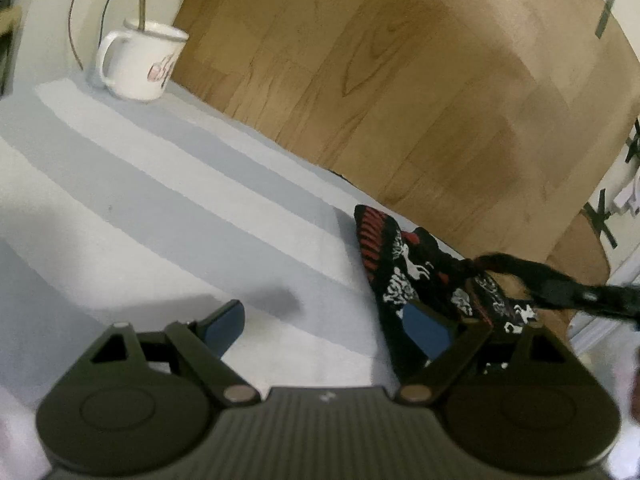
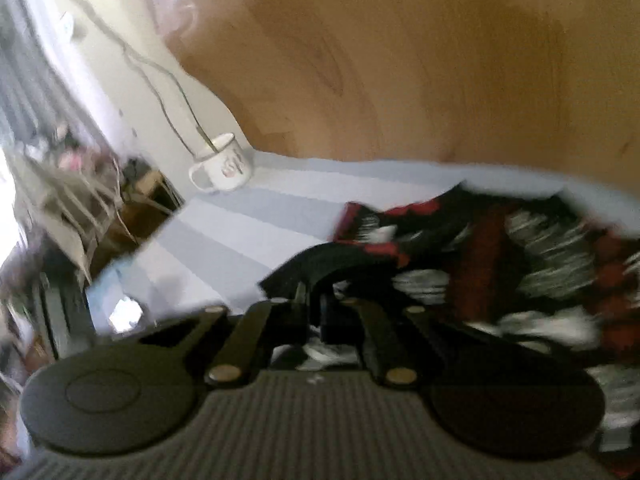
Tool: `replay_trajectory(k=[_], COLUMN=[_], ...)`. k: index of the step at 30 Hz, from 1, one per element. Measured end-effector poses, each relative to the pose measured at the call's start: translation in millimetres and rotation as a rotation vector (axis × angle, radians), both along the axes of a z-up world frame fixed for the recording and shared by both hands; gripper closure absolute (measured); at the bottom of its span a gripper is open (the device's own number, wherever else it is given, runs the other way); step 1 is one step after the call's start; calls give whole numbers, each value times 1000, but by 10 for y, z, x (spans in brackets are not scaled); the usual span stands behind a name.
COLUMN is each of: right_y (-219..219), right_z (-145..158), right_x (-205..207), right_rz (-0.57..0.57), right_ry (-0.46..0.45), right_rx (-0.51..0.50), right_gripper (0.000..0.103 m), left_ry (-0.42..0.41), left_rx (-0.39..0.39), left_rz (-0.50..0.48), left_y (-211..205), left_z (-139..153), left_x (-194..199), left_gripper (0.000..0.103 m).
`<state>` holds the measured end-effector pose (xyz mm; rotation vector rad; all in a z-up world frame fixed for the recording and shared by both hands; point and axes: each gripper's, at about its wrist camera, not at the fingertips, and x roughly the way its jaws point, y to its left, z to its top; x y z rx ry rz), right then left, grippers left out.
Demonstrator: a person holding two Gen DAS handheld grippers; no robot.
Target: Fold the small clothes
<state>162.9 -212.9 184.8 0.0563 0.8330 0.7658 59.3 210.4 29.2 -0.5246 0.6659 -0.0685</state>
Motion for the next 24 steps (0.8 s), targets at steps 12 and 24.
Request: replay_trajectory(k=[12,24], right_y=[-926,-1137], right_z=[-206,-424], right_x=[115,571], right_rz=[-28,-126], right_ry=[-128,-197], right_rx=[-357,-416], right_gripper=[96,96], left_ry=[-13,157], left_rx=[140,123], left_rz=[-232,-431], left_y=[-1089,-2001], left_z=[513,-66], left_x=[962,1785], left_gripper=[14,71])
